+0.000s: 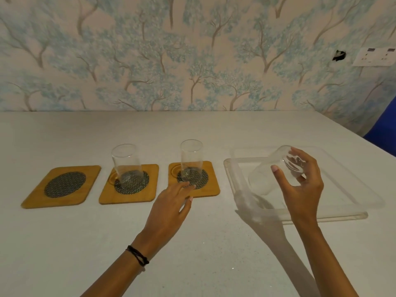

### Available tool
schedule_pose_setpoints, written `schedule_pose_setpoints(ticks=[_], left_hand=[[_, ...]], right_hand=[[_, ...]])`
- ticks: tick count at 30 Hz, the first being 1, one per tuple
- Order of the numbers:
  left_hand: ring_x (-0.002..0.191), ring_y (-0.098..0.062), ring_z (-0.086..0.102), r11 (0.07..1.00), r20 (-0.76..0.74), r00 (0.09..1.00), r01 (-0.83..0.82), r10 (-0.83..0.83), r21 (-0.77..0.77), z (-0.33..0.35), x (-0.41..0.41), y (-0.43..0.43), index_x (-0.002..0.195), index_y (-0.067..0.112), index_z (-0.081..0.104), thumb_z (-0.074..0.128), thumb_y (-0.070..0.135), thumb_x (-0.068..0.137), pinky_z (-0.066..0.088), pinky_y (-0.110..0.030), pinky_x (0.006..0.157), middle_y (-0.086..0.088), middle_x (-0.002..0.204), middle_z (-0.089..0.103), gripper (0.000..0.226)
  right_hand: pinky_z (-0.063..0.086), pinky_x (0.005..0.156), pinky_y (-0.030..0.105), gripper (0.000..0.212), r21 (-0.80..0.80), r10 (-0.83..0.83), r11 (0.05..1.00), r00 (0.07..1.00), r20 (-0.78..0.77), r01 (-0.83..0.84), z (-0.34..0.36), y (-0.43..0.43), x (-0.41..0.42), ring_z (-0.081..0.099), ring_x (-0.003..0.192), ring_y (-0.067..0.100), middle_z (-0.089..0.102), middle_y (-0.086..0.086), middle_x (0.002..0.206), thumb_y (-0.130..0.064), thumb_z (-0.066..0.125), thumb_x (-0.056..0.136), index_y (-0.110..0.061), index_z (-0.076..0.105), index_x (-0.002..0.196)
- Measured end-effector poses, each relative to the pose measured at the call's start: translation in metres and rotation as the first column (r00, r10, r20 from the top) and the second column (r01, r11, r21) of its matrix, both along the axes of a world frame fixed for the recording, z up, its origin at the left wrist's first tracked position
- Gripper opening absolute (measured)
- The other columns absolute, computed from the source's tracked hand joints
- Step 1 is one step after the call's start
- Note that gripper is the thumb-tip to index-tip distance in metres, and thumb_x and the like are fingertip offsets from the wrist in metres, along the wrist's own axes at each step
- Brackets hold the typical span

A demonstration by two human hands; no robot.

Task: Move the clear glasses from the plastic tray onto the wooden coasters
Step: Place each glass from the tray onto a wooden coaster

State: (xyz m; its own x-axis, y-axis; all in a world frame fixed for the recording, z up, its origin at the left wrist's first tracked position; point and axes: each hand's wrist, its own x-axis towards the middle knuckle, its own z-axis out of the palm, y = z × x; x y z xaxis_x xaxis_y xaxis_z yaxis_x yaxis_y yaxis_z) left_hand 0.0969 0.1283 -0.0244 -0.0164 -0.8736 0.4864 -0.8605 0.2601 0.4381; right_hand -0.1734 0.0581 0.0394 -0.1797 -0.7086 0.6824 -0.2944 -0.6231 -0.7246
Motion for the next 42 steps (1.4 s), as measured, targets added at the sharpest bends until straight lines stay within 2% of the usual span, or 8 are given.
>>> schedule_pose_setpoints(ticks=[7,12,18,21,28,35,39,42], left_hand=[[0.117,-0.018,0.055,0.998,0.048,0.997,-0.066,0.067,-0.014,0.000,0.073,0.039,0.126,0.021,0.054,0.054,0.021,0.092,0.046,-0.032,0.097,-0.004,0.127,0.060,0.034],[0.113,-0.021,0.057,0.991,0.078,0.988,-0.135,0.134,-0.001,-0.005,0.127,0.062,0.124,0.018,0.056,0.061,0.016,0.088,0.042,-0.028,0.093,-0.007,0.124,0.062,0.036],[0.119,-0.026,0.054,0.978,0.074,0.978,-0.201,0.197,0.053,-0.008,0.184,0.081,0.127,0.016,0.054,0.057,0.021,0.091,0.045,-0.038,0.096,-0.009,0.129,0.058,0.036],[0.124,-0.027,0.050,0.971,0.060,0.972,-0.229,0.225,0.071,-0.008,0.210,0.088,0.128,0.016,0.054,0.057,0.023,0.091,0.043,-0.041,0.099,-0.010,0.133,0.055,0.037],[0.117,-0.033,0.054,0.934,0.059,0.939,-0.344,0.339,0.095,-0.008,0.271,0.099,0.123,0.008,0.057,0.057,0.018,0.091,0.048,-0.044,0.092,-0.015,0.130,0.057,0.034],[0.124,-0.029,0.045,0.891,0.039,0.906,-0.422,0.422,0.168,-0.008,0.294,0.105,0.133,0.010,0.047,0.047,0.024,0.096,0.040,-0.041,0.101,-0.012,0.139,0.047,0.039],[0.133,-0.026,0.035,0.859,0.103,0.888,-0.460,0.448,0.224,-0.012,0.296,0.106,0.138,0.014,0.038,0.042,0.027,0.098,0.030,-0.039,0.109,-0.010,0.148,0.036,0.043],[0.134,-0.025,0.034,0.842,0.126,0.872,-0.490,0.473,0.228,-0.014,0.297,0.104,0.138,0.015,0.037,0.040,0.028,0.098,0.027,-0.042,0.111,-0.009,0.149,0.034,0.042]], right_hand=[[0.051,0.085,0.021,0.052,-0.007,0.032,0.999,0.999,-0.006,-0.032,0.001,0.021,0.052,0.057,0.108,0.005,0.057,-0.004,0.118,-0.042,0.071,0.073,-0.029,0.053,0.120],[0.051,0.084,0.019,0.053,-0.004,0.060,0.998,0.998,-0.016,-0.060,-0.006,0.038,0.092,0.058,0.108,0.010,0.056,-0.005,0.118,-0.041,0.071,0.073,-0.025,0.053,0.121],[0.051,0.083,0.018,0.053,0.009,0.106,0.994,0.994,-0.038,-0.106,-0.011,0.058,0.144,0.058,0.107,0.014,0.056,-0.005,0.117,-0.039,0.072,0.072,-0.024,0.054,0.120],[0.050,0.083,0.015,0.052,0.019,0.147,0.989,0.988,-0.049,-0.146,-0.013,0.067,0.172,0.058,0.107,0.011,0.056,-0.005,0.117,-0.036,0.072,0.072,-0.024,0.054,0.119],[0.049,0.080,0.012,0.051,0.014,0.223,0.975,0.967,-0.122,-0.223,-0.019,0.081,0.240,0.057,0.100,0.005,0.057,-0.001,0.111,-0.037,0.073,0.072,-0.023,0.054,0.117],[0.050,0.082,0.015,0.051,0.047,0.342,0.939,0.927,-0.151,-0.339,-0.027,0.094,0.314,0.057,0.104,0.008,0.057,-0.002,0.111,-0.036,0.074,0.072,-0.025,0.053,0.116],[0.053,0.082,0.027,0.049,0.059,0.386,0.922,0.904,-0.185,-0.382,-0.024,0.094,0.356,0.058,0.104,0.009,0.059,0.001,0.113,-0.033,0.074,0.072,-0.024,0.053,0.116],[0.053,0.079,0.021,0.050,0.054,0.413,0.910,0.884,-0.218,-0.412,-0.021,0.088,0.386,0.062,0.100,0.014,0.059,0.002,0.111,-0.036,0.073,0.074,-0.019,0.054,0.116]])
